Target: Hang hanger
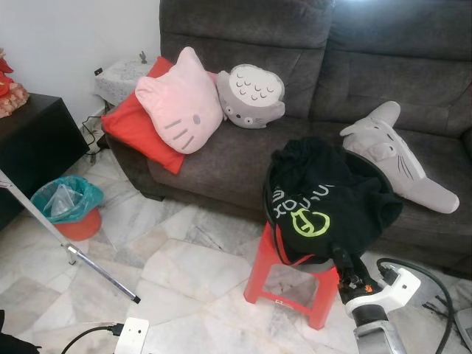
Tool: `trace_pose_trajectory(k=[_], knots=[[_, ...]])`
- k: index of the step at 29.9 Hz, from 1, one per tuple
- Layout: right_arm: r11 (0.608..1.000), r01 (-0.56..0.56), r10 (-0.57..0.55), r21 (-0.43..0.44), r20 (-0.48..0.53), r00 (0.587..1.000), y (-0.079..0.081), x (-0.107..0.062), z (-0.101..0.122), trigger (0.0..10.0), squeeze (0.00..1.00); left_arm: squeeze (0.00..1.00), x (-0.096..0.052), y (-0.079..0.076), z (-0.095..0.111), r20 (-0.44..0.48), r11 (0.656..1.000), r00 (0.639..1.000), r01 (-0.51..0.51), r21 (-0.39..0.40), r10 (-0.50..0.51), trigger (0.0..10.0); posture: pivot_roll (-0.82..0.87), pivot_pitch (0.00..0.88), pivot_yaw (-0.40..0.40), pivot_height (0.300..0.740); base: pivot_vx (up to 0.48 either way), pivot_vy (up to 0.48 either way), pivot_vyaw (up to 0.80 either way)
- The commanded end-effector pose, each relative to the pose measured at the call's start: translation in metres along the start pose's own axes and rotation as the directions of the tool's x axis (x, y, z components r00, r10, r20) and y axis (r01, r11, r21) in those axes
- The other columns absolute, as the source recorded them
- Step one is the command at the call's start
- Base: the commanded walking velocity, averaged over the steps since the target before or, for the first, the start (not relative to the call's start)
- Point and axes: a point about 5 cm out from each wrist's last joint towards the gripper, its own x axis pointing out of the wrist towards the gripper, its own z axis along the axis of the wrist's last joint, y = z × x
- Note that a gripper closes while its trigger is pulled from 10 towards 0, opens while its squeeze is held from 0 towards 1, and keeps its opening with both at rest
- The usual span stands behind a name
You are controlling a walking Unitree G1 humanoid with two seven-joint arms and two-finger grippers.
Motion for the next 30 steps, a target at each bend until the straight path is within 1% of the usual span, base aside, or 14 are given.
trace_pose_trajectory(k=[1, 6, 9, 15, 16, 17, 18, 19, 20, 21, 23, 24, 28, 30], knots=[[1.0, 0.007, -0.006, 0.025, -0.05, 0.999, -0.004, -0.005, -0.012, 10.0, 0.0, 0.0, 0.0, 0.003, -0.001, -0.002, 1.0, 1.0, -0.015, -0.008, 0.015, 10.0, -0.1, 0.0, 0.037, 0.736, 0.0, 0.0, 0.0], [0.997, 0.066, -0.062, 0.033, -0.108, 0.992, -0.015, -0.014, -0.028, 10.0, 0.0, 0.0, 0.0, 0.004, -0.001, -0.001, 1.0, 1.0, -0.019, -0.008, 0.019, 10.0, -0.1, 0.0, 0.038, 0.736, 0.0, 0.0, 0.0], [0.993, 0.113, -0.11, 0.011, -0.163, 0.98, -0.023, -0.021, -0.039, 10.0, 0.0, 0.0, 0.0, 0.003, -0.001, -0.002, 1.0, 1.0, -0.019, -0.005, 0.019, 10.0, -0.1, 0.0, 0.039, 0.736, 0.0, 0.0, 0.0], [0.974, 0.221, -0.227, -0.049, -0.19, 0.955, -0.038, -0.026, -0.045, 10.0, 0.0, 0.0, 0.0, 0.003, -0.001, -0.003, 1.0, 1.0, -0.017, -0.005, 0.017, 10.0, -0.1, 0.0, 0.037, 0.736, 0.0, 0.0, 0.0], [0.962, 0.262, -0.271, -0.072, -0.188, 0.944, -0.043, -0.027, -0.045, 10.0, 0.0, 0.0, 0.0, 0.003, -0.001, -0.003, 1.0, 1.0, -0.016, -0.004, 0.016, 10.0, -0.1, 0.0, 0.036, 0.736, 0.0, 0.0, 0.0], [0.962, 0.262, -0.271, -0.072, -0.188, 0.944, -0.043, -0.027, -0.045, 10.0, 0.0, 0.0, 0.0, 0.003, -0.001, -0.003, 1.0, 1.0, -0.016, -0.004, 0.016, 10.0, -0.1, 0.0, 0.036, 0.736, 0.0, 0.0, 0.0], [0.922, 0.363, -0.382, -0.133, -0.173, 0.908, -0.056, -0.03, -0.044, 10.0, 0.0, 0.0, 0.0, 0.003, -0.002, -0.002, 1.0, 1.0, -0.015, -0.004, 0.015, 10.0, -0.1, 0.0, 0.036, 0.736, 0.0, 0.0, 0.0], [0.891, 0.423, -0.447, -0.166, -0.158, 0.881, -0.063, -0.032, -0.043, 10.0, 0.0, 0.0, 0.0, 0.002, -0.002, -0.002, 1.0, 1.0, -0.014, -0.004, 0.014, 10.0, -0.1, 0.0, 0.036, 0.736, 0.0, 0.0, 0.0], [0.871, 0.456, -0.483, -0.185, -0.151, 0.862, -0.068, -0.033, -0.041, 10.0, 0.0, 0.0, 0.0, 0.002, -0.002, -0.002, 1.0, 1.0, -0.013, -0.004, 0.013, 10.0, -0.1, 0.0, 0.037, 0.736, 0.0, 0.0, 0.0], [0.871, 0.456, -0.483, -0.185, -0.151, 0.862, -0.068, -0.033, -0.041, 10.0, 0.0, 0.0, 0.0, 0.002, -0.002, -0.002, 1.0, 1.0, -0.013, -0.004, 0.013, 10.0, -0.1, 0.0, 0.037, 0.736, 0.0, 0.0, 0.0], [0.836, 0.495, -0.532, -0.237, -0.133, 0.836, -0.074, -0.034, -0.037, 10.0, 0.0, 0.0, 0.0, 0.002, -0.002, -0.001, 1.0, 1.0, -0.012, -0.003, 0.012, 10.0, -0.1, 0.0, 0.035, 0.736, 0.0, 0.0, 0.0], [0.827, 0.506, -0.545, -0.246, -0.127, 0.829, -0.075, -0.035, -0.036, 10.0, 0.0, 0.0, 0.0, 0.002, -0.002, -0.001, 1.0, 1.0, -0.012, -0.004, 0.012, 10.0, -0.1, 0.0, 0.035, 0.736, 0.0, 0.0, 0.0], [0.799, 0.52, -0.568, -0.301, -0.095, 0.818, -0.079, -0.033, -0.03, 10.0, 0.0, 0.0, 0.0, 0.002, -0.002, 0.0, 1.0, 1.0, -0.012, -0.004, 0.012, 10.0, -0.1, 0.0, 0.034, 0.736, 0.0, 0.0, 0.0], [0.783, 0.508, -0.566, -0.358, -0.074, 0.821, -0.08, -0.028, -0.024, 10.0, 0.0, 0.0, 0.0, 0.002, -0.002, 0.0, 1.0, 1.0, -0.012, -0.004, 0.012, 10.0, -0.1, 0.0, 0.035, 0.736, 0.0, 0.0, 0.0]])
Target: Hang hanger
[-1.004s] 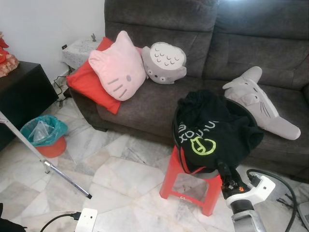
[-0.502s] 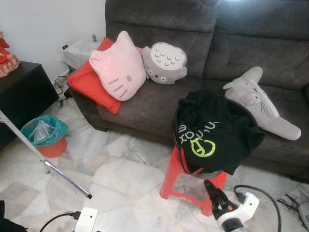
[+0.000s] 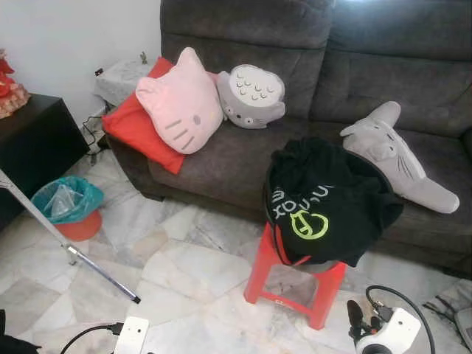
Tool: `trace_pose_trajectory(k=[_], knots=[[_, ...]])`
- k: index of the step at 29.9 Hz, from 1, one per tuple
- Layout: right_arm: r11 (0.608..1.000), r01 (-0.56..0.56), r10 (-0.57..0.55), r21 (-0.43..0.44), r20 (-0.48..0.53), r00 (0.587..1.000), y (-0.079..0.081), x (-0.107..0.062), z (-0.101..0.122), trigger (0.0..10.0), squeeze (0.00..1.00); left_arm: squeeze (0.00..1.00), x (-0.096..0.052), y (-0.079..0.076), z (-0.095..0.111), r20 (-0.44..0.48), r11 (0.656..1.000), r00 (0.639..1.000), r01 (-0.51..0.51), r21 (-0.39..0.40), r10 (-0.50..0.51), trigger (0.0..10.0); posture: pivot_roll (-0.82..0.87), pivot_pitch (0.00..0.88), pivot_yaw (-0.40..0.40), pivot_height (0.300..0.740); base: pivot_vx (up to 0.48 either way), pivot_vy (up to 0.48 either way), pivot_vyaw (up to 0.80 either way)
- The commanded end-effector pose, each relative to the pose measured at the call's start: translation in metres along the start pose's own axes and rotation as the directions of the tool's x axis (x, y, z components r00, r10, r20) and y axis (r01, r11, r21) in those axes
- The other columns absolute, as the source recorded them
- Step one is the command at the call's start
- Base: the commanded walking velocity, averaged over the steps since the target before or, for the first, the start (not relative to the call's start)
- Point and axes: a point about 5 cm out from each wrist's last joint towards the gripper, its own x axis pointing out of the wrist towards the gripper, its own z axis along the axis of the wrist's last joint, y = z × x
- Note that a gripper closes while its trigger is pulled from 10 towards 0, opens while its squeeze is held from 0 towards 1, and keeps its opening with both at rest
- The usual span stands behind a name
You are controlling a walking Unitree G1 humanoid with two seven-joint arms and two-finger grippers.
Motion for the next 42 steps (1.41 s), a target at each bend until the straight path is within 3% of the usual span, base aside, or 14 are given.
trace_pose_trajectory(k=[1, 5, 13, 18, 23, 42], knots=[[0.998, 0.003, -0.002, -0.059, 0.026, 1.0, 0.003, 0.004, 0.007, 10.0, 0.0, 0.0, 0.0, 0.002, -0.002, -0.004, 1.0, 1.0, -0.007, -0.005, 0.007, 10.0, -0.1, 0.0, 0.035, 0.736, 0.0, 0.0, 0.0], [0.99, 0.029, -0.02, -0.138, 0.062, 0.998, 0.006, 0.008, 0.014, 10.0, 0.0, 0.0, 0.0, 0.002, -0.002, -0.003, 1.0, 1.0, -0.009, -0.008, 0.009, 10.0, -0.09, 0.0, 0.035, 0.736, 0.0, 0.0, 0.0], [0.98, 0.016, -0.002, -0.197, 0.072, 0.997, 0.02, 0.016, 0.023, 10.0, 0.0, 0.0, 0.0, 0.003, -0.001, -0.002, 1.0, 1.0, -0.011, -0.009, 0.011, 10.0, -0.09, 0.0, 0.039, 0.736, 0.0, 0.0, 0.0], [0.948, 0.025, 0.0, -0.317, 0.078, 0.997, 0.031, 0.023, 0.029, 10.0, 0.0, 0.0, 0.0, 0.003, -0.001, 0.0, 1.0, 1.0, -0.014, -0.011, 0.014, 10.0, -0.09, 0.0, 0.043, 0.736, 0.0, 0.0, 0.0], [0.95, 0.064, -0.033, -0.305, 0.106, 0.994, 0.034, 0.026, 0.037, 10.0, 0.0, 0.0, 0.0, 0.004, -0.001, 0.001, 1.0, 1.0, -0.018, -0.012, 0.018, 10.0, -0.08, 0.0, 0.043, 0.736, 0.0, 0.0, 0.0], [0.921, 0.064, 0.017, -0.384, 0.203, 0.979, 0.048, 0.028, 0.049, 10.0, 0.0, 0.0, 0.0, 0.005, 0.0, 0.009, 0.999, 0.999, -0.041, -0.007, 0.041, 10.0, -0.08, 0.0, 0.044, 0.736, 0.0, 0.0, 0.0]])
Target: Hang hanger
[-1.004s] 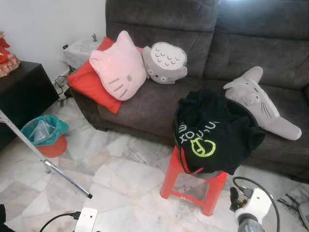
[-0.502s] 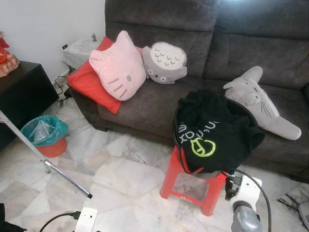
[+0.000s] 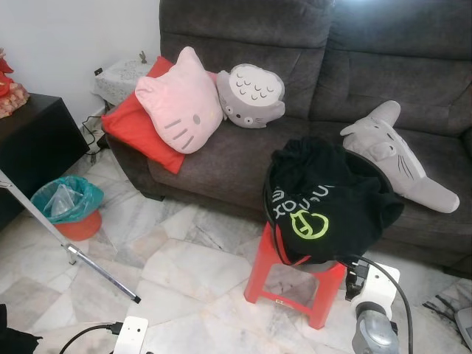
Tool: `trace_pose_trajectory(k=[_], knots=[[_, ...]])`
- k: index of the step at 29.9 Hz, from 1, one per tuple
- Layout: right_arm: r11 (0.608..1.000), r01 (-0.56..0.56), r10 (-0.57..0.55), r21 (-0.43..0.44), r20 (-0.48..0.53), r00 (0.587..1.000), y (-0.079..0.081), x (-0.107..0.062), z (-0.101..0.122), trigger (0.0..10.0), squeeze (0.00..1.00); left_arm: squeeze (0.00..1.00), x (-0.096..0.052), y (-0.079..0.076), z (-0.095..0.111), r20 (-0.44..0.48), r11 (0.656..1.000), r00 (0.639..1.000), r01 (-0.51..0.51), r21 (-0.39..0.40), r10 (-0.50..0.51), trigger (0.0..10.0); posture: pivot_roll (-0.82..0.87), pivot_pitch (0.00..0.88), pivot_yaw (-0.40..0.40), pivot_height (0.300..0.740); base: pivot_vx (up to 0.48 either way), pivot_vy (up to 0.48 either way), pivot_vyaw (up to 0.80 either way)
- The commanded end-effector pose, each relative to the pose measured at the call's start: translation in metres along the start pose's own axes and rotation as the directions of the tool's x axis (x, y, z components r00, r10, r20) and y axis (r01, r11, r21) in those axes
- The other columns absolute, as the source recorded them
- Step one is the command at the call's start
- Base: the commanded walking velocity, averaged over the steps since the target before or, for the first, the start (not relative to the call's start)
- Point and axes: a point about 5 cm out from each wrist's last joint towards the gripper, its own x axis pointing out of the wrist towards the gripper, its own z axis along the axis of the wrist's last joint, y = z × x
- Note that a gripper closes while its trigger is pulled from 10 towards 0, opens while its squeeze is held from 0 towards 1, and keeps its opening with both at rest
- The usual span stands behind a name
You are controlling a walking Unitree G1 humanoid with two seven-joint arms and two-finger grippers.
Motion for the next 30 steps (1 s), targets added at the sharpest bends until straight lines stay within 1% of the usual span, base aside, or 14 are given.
trace_pose_trajectory(k=[1, 3, 9, 11, 19, 24, 30], knots=[[1.0, -0.015, 0.016, -0.012, 0.034, 0.999, 0.004, 0.002, 0.007, 10.0, 0.0, 0.0, 0.0, 0.004, 0.0, 0.006, 1.0, 1.0, -0.017, -0.007, 0.017, 10.0, -0.08, 0.0, 0.044, 0.736, 0.0, 0.0, 0.0], [1.0, -0.023, 0.023, -0.015, 0.047, 0.999, 0.006, 0.002, 0.009, 10.0, 0.0, 0.0, 0.0, 0.004, 0.0, 0.007, 1.0, 1.0, -0.019, -0.007, 0.019, 10.0, -0.08, 0.0, 0.045, 0.736, 0.0, 0.0, 0.0], [0.997, -0.052, 0.056, -0.059, 0.081, 0.995, 0.01, 0.0, 0.01, 10.0, 0.0, 0.0, 0.0, 0.004, 0.0, 0.008, 1.0, 1.0, -0.022, -0.006, 0.022, 10.0, -0.08, 0.0, 0.044, 0.736, 0.0, 0.0, 0.0], [0.997, -0.054, 0.059, -0.056, 0.085, 0.995, 0.01, -0.001, 0.009, 10.0, 0.0, 0.0, 0.0, 0.004, 0.0, 0.009, 1.0, 1.0, -0.022, -0.006, 0.023, 10.0, -0.08, 0.0, 0.043, 0.736, 0.0, 0.0, 0.0], [0.986, -0.117, 0.135, -0.12, 0.155, 0.979, 0.017, -0.013, 0.007, 10.0, 0.0, 0.0, 0.0, 0.004, 0.001, 0.01, 1.0, 1.0, -0.022, -0.007, 0.022, 10.0, -0.08, 0.0, 0.041, 0.736, 0.0, 0.0, 0.0], [0.974, -0.153, 0.185, -0.165, 0.198, 0.963, 0.021, -0.024, 0.005, 10.0, 0.0, 0.0, 0.0, 0.004, 0.0, 0.01, 1.0, 1.0, -0.021, -0.008, 0.021, 10.0, -0.08, 0.0, 0.037, 0.736, 0.0, 0.0, 0.0], [0.973, -0.156, 0.192, -0.173, 0.222, 0.956, 0.021, -0.027, 0.007, 10.0, 0.0, 0.0, 0.0, 0.003, 0.001, 0.013, 1.0, 1.0, -0.019, -0.009, 0.019, 10.0, -0.08, 0.0, 0.035, 0.736, 0.0, 0.0, 0.0]])
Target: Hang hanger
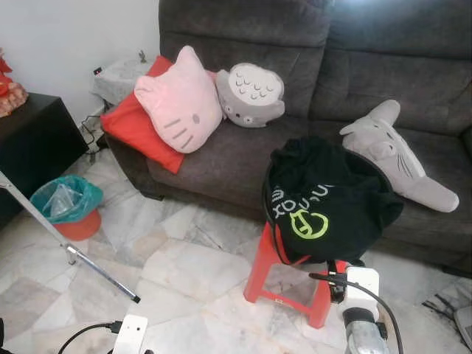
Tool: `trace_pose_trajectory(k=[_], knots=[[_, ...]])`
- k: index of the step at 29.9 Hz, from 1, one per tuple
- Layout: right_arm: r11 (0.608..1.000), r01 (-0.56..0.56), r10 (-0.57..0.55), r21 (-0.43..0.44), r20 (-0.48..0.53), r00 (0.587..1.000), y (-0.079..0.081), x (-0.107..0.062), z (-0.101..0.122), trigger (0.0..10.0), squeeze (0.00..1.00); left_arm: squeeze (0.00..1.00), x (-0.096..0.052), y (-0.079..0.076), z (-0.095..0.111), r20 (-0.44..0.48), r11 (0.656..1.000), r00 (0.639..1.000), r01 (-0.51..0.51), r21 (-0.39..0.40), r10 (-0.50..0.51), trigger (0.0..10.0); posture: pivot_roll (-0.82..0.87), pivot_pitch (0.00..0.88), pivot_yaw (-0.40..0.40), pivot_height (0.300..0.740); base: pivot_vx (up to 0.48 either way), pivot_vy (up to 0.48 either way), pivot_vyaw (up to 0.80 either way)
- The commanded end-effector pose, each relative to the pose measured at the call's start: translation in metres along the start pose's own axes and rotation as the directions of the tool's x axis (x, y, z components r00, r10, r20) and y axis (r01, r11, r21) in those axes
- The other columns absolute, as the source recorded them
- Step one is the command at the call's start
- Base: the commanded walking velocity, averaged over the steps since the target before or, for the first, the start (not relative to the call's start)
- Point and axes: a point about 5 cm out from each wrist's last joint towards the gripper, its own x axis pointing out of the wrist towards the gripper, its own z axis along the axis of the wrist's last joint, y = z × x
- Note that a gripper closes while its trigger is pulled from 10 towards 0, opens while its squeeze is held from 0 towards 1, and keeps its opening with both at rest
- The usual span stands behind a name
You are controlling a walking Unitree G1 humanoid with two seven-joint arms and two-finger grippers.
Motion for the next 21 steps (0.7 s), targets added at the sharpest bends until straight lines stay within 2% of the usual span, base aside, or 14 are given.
trace_pose_trajectory(k=[1, 16, 17, 18, 19, 20, 21], knots=[[1.0, 0.002, -0.002, 0.0, 0.024, 1.0, 0.0, -0.001, 0.003, 10.0, 0.0, 0.0, 0.0, 0.003, -0.001, -0.003, 1.0, 1.0, -0.011, -0.009, 0.011, 10.0, -0.08, 0.0, 0.035, 0.736, 0.0, 0.0, 0.0], [0.999, 0.025, -0.024, -0.031, 0.042, 0.999, -0.009, -0.001, 0.005, 10.0, 0.0, 0.0, 0.0, 0.003, -0.001, -0.001, 1.0, 1.0, -0.012, -0.008, 0.012, 10.0, -0.09, 0.0, 0.033, 0.736, 0.0, 0.0, 0.0], [0.999, 0.027, -0.025, -0.033, 0.048, 0.999, -0.01, 0.0, 0.006, 7.6, 0.0, 0.0, 0.0, 0.003, -0.001, -0.001, 1.0, 1.0, -0.013, -0.007, 0.013, 10.0, -0.09, 0.0, 0.033, 0.736, 0.0, 0.0, 0.0], [0.999, 0.027, -0.025, -0.033, 0.048, 0.999, -0.01, 0.0, 0.006, 7.6, 0.0, 0.0, 0.0, 0.003, -0.001, -0.001, 1.0, 1.0, -0.013, -0.007, 0.013, 10.0, -0.09, 0.0, 0.033, 0.736, 0.0, 0.0, 0.0], [0.999, 0.026, -0.024, -0.038, 0.051, 0.998, -0.011, 0.0, 0.007, 2.4, 0.0, 0.0, 0.0, 0.003, -0.001, -0.001, 1.0, 1.0, -0.013, -0.007, 0.013, 10.0, -0.09, 0.0, 0.033, 0.736, 0.0, 0.0, 0.0], [0.999, 0.024, -0.022, -0.042, 0.056, 0.998, -0.011, 0.0, 0.008, 0.0, 0.0, 0.0, 0.0, 0.003, -0.001, -0.001, 1.0, 1.0, -0.013, -0.007, 0.013, 10.0, -0.09, 0.0, 0.033, 0.736, 0.0, 0.0, 0.0], [0.998, 0.022, -0.019, -0.051, 0.062, 0.998, -0.012, 0.001, 0.009, 0.0, 0.0, 0.0, 0.0, 0.003, -0.001, -0.001, 1.0, 1.0, -0.013, -0.007, 0.013, 10.0, -0.09, 0.0, 0.033, 0.736, 0.0, 0.0, 0.0]])
